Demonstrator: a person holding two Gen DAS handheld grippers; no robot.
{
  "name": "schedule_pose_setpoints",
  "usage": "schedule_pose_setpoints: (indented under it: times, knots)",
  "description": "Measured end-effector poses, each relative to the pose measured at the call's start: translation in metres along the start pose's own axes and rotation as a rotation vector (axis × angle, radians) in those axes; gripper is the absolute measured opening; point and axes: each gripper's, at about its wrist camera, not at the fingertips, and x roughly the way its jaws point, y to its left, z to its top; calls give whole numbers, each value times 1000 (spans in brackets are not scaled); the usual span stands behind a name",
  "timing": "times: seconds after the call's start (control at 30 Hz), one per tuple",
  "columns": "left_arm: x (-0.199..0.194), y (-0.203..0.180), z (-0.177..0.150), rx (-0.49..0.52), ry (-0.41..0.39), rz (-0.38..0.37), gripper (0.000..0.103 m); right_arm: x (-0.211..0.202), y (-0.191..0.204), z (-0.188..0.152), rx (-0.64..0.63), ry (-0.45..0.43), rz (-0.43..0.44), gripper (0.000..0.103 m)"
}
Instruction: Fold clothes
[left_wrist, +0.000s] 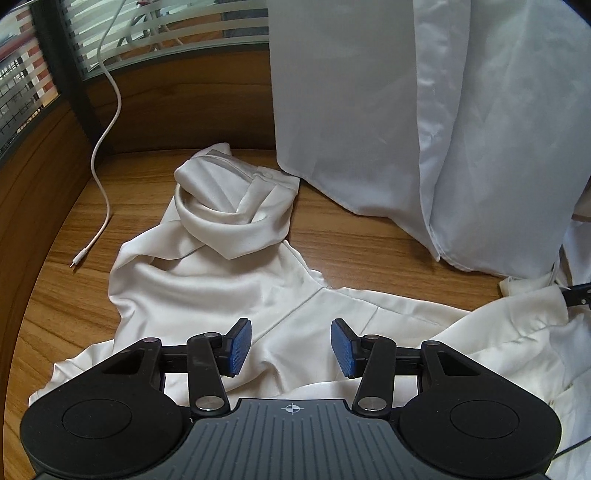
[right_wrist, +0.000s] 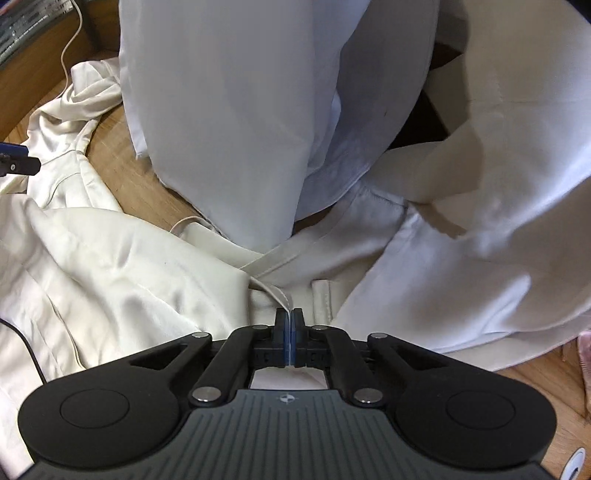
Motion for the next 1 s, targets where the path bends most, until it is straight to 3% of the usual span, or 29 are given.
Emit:
schedule_pose_setpoints:
  times: [0.13,0.3,0.53,0.77,1.0]
  knots:
    - [-9,5,-1,-12,-13,9,51,-16,1,-8,17,-25,-16,1]
    - [-17,11,-4,-21,-18,23,51,-67,-2,-24,114,-81,-46,1]
    - [-27,16,-8,-17,-29,34,51,-115,1,-75,273,-83,-46,1]
    - [-33,17,-13,7,-28,37,51,-127,29,-144,424,5,44,1]
    - [-34,19,-16,39,-19,34,51,-114,65,-182,349,152,122,5]
